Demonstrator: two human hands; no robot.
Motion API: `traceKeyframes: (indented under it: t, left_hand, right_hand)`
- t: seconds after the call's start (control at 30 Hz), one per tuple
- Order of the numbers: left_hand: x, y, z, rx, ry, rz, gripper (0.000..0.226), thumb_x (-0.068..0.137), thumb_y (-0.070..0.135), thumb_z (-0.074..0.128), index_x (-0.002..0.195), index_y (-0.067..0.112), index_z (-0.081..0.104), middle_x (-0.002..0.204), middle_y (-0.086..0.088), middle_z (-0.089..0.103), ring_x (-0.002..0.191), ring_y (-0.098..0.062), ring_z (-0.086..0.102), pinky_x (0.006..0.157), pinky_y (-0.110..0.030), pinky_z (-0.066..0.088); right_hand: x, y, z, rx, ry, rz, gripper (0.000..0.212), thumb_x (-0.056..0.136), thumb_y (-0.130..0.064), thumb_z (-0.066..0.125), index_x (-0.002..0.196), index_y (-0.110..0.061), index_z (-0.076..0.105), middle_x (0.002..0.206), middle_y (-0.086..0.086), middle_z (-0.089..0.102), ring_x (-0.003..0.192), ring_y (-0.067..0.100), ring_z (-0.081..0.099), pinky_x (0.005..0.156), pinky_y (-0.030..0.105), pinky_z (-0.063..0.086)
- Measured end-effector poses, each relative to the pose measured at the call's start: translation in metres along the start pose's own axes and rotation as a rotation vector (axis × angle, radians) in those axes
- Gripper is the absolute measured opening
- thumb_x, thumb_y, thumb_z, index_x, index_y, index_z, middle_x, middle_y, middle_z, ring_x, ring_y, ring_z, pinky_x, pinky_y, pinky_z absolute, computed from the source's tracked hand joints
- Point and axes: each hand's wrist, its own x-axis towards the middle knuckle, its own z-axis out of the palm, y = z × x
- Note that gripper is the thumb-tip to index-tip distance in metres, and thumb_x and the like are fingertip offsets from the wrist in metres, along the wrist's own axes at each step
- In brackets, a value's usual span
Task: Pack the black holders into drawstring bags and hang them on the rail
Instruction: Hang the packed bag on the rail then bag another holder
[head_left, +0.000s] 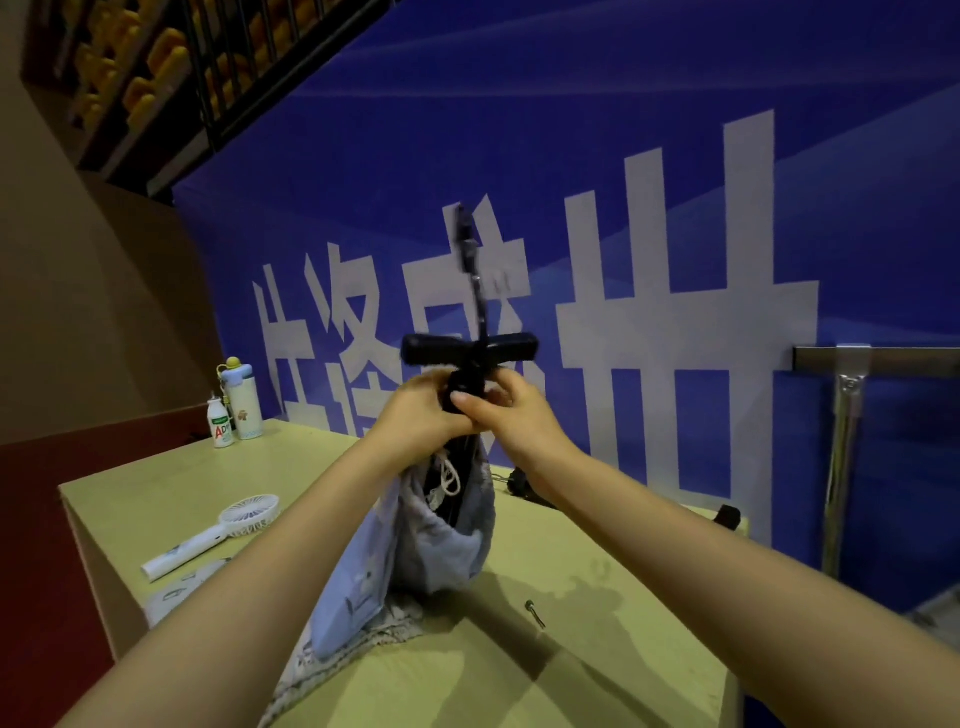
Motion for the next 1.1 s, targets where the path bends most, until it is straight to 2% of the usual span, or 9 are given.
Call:
traceKeyframes:
  t: [0.1, 0.23, 0.33, 0.47, 0.53, 0.67, 0.77, 0.87, 1.1]
  left_hand:
    - [0.003, 0.0, -0.001, -0.143, 0.108, -0.071, 0.034, 0.075, 0.024, 0.076, 0.105, 0.017, 0.062, 0.1, 0.0, 0.065, 0.103, -0.021, 0.063, 0.088, -0.031, 0.048]
    - [0.004, -0.002, -0.006, -0.208, 0.278, -0.158, 0.049, 0.068, 0.036, 0.081, 0.107, 0.012, 0.063, 0.1, -0.001, 0.067, 0.098, -0.019, 0.064, 0.091, -0.037, 0.052]
    - [0.005, 0.003, -0.008, -0.438, 0.343, -0.219, 0.053, 0.066, 0.036, 0.082, 0.109, 0.01, 0.064, 0.102, -0.005, 0.07, 0.1, -0.021, 0.066, 0.094, -0.04, 0.053]
    - [0.002, 0.008, -0.007, -0.451, 0.377, -0.245, 0.053, 0.069, 0.036, 0.081, 0.111, 0.01, 0.063, 0.098, -0.004, 0.069, 0.097, -0.02, 0.064, 0.091, -0.037, 0.052]
    - [0.002, 0.009, -0.01, -0.473, 0.388, -0.234, 0.047, 0.071, 0.032, 0.08, 0.108, 0.009, 0.063, 0.088, -0.001, 0.067, 0.089, -0.017, 0.064, 0.079, -0.029, 0.052]
    - [0.004, 0.025, -0.022, -0.465, 0.42, -0.185, 0.036, 0.076, 0.028, 0.076, 0.104, 0.012, 0.061, 0.085, 0.003, 0.063, 0.078, -0.009, 0.06, 0.068, -0.02, 0.048]
    - [0.004, 0.045, -0.029, -0.447, 0.439, -0.139, 0.045, 0.07, 0.034, 0.079, 0.106, 0.01, 0.066, 0.101, -0.005, 0.069, 0.095, -0.02, 0.065, 0.085, -0.033, 0.053]
    - [0.002, 0.074, -0.036, -0.47, 0.439, -0.074, 0.05, 0.068, 0.032, 0.08, 0.109, 0.008, 0.067, 0.105, -0.008, 0.071, 0.099, -0.023, 0.067, 0.09, -0.039, 0.055]
    - [-0.012, 0.15, -0.045, -0.525, 0.438, 0.099, 0.075, 0.046, 0.045, 0.078, 0.106, 0.002, 0.067, 0.097, -0.012, 0.073, 0.092, -0.026, 0.071, 0.088, -0.045, 0.056]
  right_hand:
    - [-0.003, 0.003, -0.007, -0.009, -0.009, 0.006, 0.042, 0.088, -0.026, 0.064, 0.126, -0.011, 0.05, 0.102, 0.002, 0.06, 0.104, 0.018, 0.061, 0.093, 0.03, 0.051]
    - [-0.016, 0.015, -0.003, -0.09, -0.049, 0.014, 0.039, 0.09, -0.032, 0.061, 0.121, -0.013, 0.05, 0.118, 0.004, 0.057, 0.104, 0.013, 0.055, 0.085, 0.023, 0.047]
    - [-0.019, 0.029, 0.005, -0.286, -0.095, 0.152, 0.056, 0.086, -0.038, 0.064, 0.131, -0.012, 0.044, 0.13, 0.005, 0.05, 0.116, 0.019, 0.05, 0.093, 0.032, 0.044]
    - [-0.014, 0.046, 0.011, -0.612, -0.126, 0.202, 0.029, 0.091, -0.029, 0.059, 0.109, -0.007, 0.059, 0.097, 0.01, 0.06, 0.096, 0.027, 0.06, 0.085, 0.043, 0.05]
    - [-0.008, 0.044, 0.009, -0.45, -0.023, 0.189, 0.02, 0.094, -0.021, 0.052, 0.091, -0.002, 0.06, 0.081, 0.012, 0.058, 0.076, 0.024, 0.058, 0.077, 0.044, 0.053]
    - [-0.005, 0.005, -0.007, 0.199, 0.101, 0.162, 0.018, 0.096, -0.007, 0.046, 0.081, -0.005, 0.056, 0.065, 0.006, 0.055, 0.055, 0.014, 0.051, 0.054, 0.021, 0.049]
    - [-0.008, -0.031, -0.012, 0.457, 0.081, 0.049, 0.02, 0.096, -0.006, 0.047, 0.078, -0.01, 0.056, 0.07, 0.007, 0.059, 0.061, 0.015, 0.056, 0.057, 0.019, 0.052]
    - [-0.021, -0.061, -0.017, 0.452, 0.064, -0.097, 0.007, 0.094, -0.007, 0.051, 0.092, -0.013, 0.049, 0.089, 0.013, 0.064, 0.074, 0.018, 0.065, 0.069, 0.022, 0.058]
    - [-0.064, -0.125, -0.038, -0.125, 0.021, -0.465, 0.031, 0.083, -0.031, 0.069, 0.108, -0.022, 0.054, 0.114, 0.008, 0.061, 0.102, 0.018, 0.064, 0.087, 0.036, 0.057]
